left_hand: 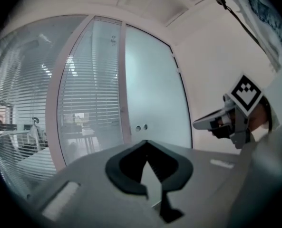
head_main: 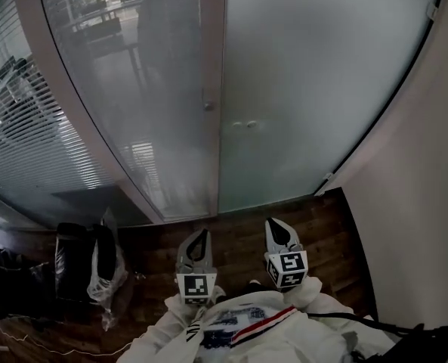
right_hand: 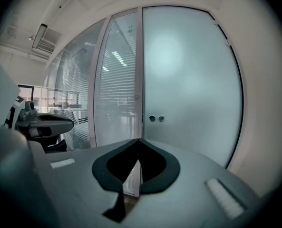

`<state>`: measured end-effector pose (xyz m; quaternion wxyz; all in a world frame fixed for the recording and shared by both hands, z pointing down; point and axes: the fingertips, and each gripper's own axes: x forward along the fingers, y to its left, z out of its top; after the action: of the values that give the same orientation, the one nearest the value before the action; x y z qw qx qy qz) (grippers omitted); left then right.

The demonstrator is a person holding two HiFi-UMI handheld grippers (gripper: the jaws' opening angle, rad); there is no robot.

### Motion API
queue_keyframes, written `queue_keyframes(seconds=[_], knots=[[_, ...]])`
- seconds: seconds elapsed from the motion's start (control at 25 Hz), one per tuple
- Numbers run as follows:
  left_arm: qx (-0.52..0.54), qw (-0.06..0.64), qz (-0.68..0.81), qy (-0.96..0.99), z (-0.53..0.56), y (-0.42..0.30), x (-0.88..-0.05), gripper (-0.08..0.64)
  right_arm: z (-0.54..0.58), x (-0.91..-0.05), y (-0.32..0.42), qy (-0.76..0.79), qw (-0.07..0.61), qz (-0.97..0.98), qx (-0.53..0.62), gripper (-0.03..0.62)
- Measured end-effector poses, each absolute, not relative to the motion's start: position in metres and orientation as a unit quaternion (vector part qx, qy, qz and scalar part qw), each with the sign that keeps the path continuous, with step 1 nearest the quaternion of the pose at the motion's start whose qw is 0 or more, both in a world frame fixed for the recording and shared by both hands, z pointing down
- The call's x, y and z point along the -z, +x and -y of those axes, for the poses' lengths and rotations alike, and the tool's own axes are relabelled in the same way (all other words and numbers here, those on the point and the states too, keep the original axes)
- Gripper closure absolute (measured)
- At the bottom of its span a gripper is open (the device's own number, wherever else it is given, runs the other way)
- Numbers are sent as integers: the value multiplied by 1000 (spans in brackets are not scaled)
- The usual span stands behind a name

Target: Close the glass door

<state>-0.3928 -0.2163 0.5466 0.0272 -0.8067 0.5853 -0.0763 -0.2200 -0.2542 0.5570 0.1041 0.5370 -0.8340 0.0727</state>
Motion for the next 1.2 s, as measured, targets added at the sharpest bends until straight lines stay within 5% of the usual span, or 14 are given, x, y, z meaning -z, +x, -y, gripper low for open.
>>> queue_keyframes(seconds=[1.2], knots=[[151,1,-580,-800,-10,-128,-576,558,3,-598,-10,440,106,889,-61,586]])
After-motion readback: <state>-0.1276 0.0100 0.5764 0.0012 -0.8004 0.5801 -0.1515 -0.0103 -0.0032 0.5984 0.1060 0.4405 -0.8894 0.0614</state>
